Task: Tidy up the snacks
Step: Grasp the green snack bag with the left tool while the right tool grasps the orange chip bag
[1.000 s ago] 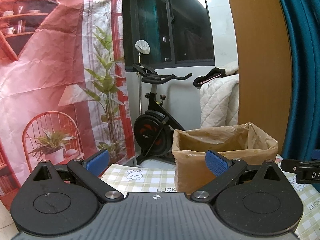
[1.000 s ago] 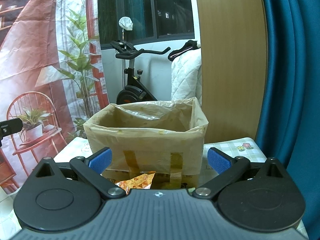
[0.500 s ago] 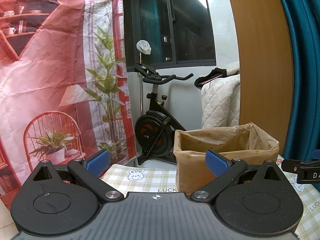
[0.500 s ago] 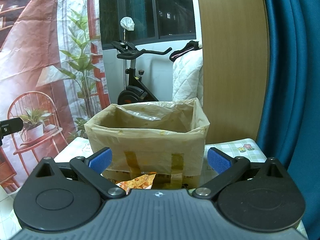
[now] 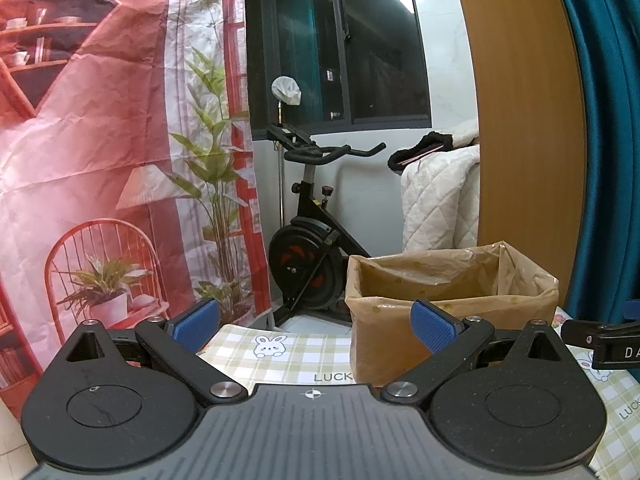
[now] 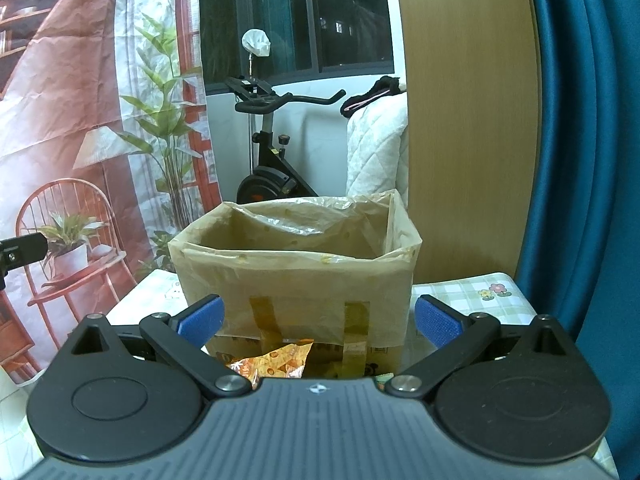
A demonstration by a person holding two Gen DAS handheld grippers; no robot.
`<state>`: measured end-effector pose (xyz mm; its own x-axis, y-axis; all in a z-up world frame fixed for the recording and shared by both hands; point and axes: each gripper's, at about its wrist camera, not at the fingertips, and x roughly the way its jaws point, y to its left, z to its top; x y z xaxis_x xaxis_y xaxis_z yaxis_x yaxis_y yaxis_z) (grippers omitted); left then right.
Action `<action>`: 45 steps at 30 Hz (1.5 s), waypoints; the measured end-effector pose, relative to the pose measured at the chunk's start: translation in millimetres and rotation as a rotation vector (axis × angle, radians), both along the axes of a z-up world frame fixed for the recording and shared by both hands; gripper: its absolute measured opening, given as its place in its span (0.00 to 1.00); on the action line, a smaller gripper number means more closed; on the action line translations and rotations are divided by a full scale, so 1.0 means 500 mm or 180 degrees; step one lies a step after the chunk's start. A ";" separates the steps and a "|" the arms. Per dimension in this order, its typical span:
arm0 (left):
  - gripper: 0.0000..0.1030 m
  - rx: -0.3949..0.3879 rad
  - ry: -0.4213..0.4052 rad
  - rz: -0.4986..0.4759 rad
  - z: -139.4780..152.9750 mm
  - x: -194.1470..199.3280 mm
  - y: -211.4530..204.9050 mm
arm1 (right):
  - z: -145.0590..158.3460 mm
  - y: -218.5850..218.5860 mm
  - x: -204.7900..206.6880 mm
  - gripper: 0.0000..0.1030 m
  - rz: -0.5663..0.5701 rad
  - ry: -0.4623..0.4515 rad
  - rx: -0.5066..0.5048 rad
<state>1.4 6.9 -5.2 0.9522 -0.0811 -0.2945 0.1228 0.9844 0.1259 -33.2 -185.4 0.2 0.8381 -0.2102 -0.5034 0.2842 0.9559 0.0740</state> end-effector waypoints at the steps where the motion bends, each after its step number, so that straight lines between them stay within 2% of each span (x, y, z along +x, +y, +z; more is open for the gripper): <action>1: 1.00 -0.0001 0.0007 -0.0004 0.000 0.001 0.000 | 0.000 -0.002 0.001 1.00 0.0000 -0.0002 0.0000; 15: 1.00 -0.0011 0.0060 0.0001 -0.012 0.009 0.014 | -0.015 -0.013 0.000 1.00 0.0015 -0.0016 0.0053; 21: 1.00 -0.0045 0.0159 0.0009 -0.047 0.037 0.053 | -0.056 -0.019 -0.002 0.99 0.0059 -0.0024 0.0021; 27: 1.00 -0.0129 0.0446 0.0111 -0.104 0.075 0.101 | -0.110 -0.022 0.011 0.95 0.0084 0.0110 0.0104; 33: 1.00 -0.0221 0.0828 0.0049 -0.178 0.117 0.121 | -0.161 -0.014 0.037 0.94 0.0162 0.0259 0.0117; 37: 1.00 -0.0333 0.0985 0.0022 -0.211 0.137 0.130 | -0.188 0.001 0.075 0.94 0.0317 0.0297 0.0157; 41: 1.00 -0.0322 0.1027 -0.0003 -0.242 0.161 0.125 | -0.227 0.022 0.123 0.94 0.0394 0.0321 0.0141; 45: 1.00 -0.0403 0.1263 0.0055 -0.280 0.174 0.131 | -0.277 0.028 0.176 0.93 0.0371 0.0448 0.0226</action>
